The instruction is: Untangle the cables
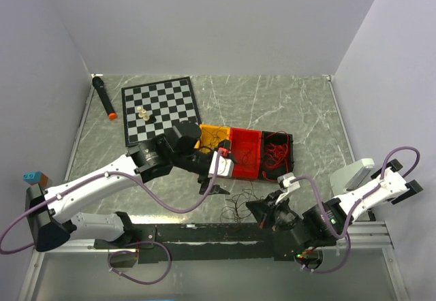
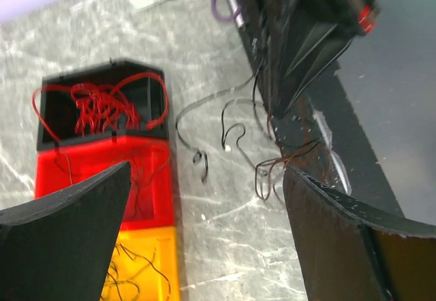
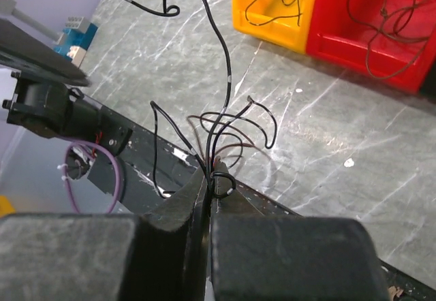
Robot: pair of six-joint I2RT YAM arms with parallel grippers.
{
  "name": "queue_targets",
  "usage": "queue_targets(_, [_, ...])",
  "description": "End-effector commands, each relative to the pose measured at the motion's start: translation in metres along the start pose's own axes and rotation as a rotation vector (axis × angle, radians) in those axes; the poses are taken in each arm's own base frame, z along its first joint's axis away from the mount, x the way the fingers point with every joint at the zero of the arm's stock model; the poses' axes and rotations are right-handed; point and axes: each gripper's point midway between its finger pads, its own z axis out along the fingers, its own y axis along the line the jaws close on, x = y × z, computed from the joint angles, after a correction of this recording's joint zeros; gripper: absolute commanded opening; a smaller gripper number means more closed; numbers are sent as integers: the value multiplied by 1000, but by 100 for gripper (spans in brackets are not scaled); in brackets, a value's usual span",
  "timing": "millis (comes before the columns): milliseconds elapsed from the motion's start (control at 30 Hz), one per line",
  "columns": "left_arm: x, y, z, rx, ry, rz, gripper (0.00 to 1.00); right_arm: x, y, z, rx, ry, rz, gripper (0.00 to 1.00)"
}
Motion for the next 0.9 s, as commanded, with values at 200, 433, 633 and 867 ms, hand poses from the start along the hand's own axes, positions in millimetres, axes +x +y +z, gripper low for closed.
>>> queue_targets(200, [-44,-54,10,294,-61,136,97,-22,21,1,-62,-66,-47,0])
queue_targets(433, [-33,-46,28,254,-1,167,94,-25,28,5,-58,-59,-85,0])
queue_targets(633, [-37,-28,36,169,-5,167,58,-22,30,7,-60,-54,-93,0])
queue_targets(867, [-37,-20,39,120,-6,164,14,-24,27,6,-62,-62,-75,0])
